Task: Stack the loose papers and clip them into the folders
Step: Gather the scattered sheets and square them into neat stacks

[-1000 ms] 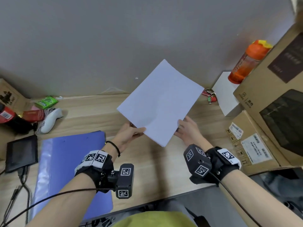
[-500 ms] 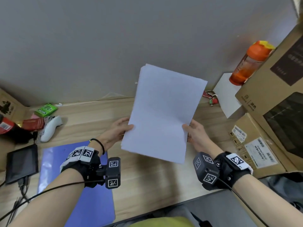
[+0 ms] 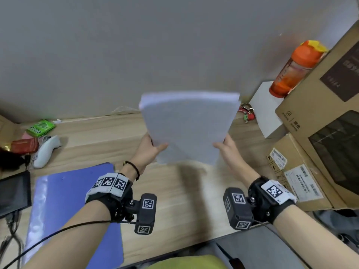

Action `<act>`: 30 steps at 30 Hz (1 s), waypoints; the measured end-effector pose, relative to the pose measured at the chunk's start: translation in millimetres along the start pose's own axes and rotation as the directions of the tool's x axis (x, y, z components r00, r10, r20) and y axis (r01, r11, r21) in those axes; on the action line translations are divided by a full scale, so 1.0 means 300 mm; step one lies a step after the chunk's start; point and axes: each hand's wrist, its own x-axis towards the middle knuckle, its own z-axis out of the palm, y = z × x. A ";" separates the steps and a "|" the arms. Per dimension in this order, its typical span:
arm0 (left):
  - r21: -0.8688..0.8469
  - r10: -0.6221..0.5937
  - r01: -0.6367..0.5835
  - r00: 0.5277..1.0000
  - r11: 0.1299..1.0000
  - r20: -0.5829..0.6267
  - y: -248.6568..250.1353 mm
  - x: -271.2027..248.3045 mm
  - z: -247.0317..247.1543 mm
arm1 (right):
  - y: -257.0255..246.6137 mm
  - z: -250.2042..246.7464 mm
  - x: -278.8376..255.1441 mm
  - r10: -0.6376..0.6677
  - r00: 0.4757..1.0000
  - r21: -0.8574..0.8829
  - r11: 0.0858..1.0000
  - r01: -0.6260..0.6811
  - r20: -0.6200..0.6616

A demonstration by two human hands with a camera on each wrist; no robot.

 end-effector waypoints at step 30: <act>0.006 -0.132 0.134 0.982 0.991 -0.135 -0.103 -0.057 0.091 | 0.165 0.019 0.004 0.232 0.973 -0.077 0.970 -0.231 0.002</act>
